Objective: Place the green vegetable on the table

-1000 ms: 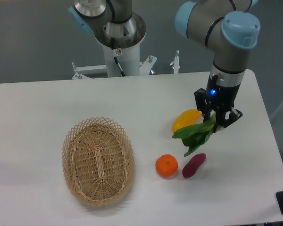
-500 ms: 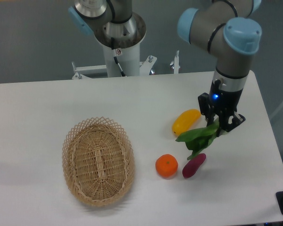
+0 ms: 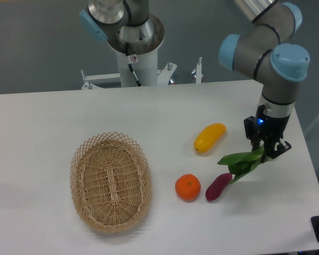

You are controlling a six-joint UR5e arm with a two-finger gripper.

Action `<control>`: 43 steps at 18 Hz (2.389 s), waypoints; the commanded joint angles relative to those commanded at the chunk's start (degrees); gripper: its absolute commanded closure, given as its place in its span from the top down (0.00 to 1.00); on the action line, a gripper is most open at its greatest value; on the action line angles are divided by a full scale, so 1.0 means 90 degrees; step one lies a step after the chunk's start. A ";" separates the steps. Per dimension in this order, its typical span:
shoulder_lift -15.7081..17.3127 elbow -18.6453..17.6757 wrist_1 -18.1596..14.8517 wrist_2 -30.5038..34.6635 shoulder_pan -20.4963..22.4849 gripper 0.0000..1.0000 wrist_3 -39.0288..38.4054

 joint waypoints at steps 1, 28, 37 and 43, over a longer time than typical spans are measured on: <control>0.0009 -0.0108 0.0127 0.0000 0.0068 0.41 0.0089; 0.0439 0.0690 0.0081 0.0321 -0.0097 1.00 -0.1199; 0.0644 0.2419 -0.2468 0.0684 0.0146 1.00 -0.0576; 0.0849 0.2479 -0.3006 0.0576 0.0820 1.00 0.0597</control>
